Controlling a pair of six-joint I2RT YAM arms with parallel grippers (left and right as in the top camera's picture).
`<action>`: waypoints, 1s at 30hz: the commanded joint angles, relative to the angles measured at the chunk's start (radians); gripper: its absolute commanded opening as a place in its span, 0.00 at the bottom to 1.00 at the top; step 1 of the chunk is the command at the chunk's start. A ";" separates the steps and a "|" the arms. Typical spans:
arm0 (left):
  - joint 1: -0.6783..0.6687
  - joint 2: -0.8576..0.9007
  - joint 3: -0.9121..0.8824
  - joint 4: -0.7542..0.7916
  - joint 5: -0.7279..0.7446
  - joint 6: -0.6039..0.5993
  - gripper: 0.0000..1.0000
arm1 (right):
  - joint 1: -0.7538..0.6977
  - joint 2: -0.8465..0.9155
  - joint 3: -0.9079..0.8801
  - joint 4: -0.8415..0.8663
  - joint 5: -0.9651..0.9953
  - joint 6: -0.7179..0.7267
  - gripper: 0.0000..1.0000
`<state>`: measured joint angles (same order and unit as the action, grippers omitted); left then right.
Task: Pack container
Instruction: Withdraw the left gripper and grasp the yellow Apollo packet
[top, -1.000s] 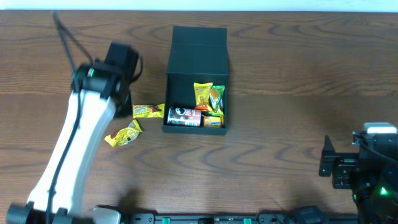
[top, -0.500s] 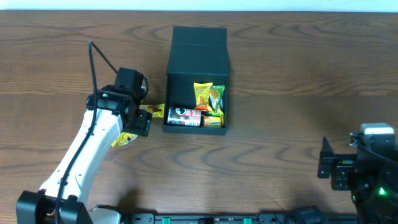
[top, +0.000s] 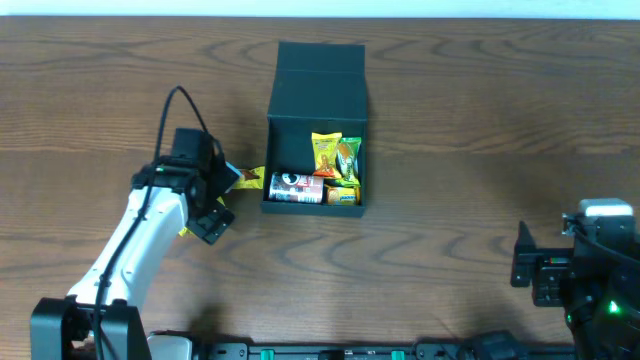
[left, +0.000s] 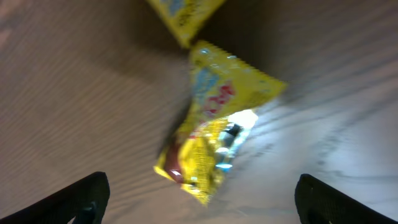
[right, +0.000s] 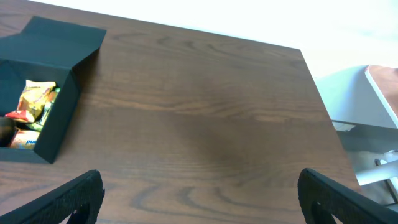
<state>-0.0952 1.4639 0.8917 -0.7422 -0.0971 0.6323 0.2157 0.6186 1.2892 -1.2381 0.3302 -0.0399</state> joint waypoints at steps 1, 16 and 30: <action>0.043 0.024 -0.002 0.022 0.034 0.046 0.99 | 0.008 -0.003 0.005 -0.001 0.014 0.002 0.99; 0.076 0.131 -0.002 0.100 0.146 0.087 0.60 | 0.008 -0.003 0.005 0.001 0.014 0.009 0.99; 0.076 0.131 -0.002 0.087 0.142 0.087 0.11 | 0.007 -0.003 0.005 0.003 0.014 0.010 0.99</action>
<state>-0.0231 1.5879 0.8913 -0.6502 0.0425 0.7097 0.2157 0.6186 1.2892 -1.2369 0.3336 -0.0395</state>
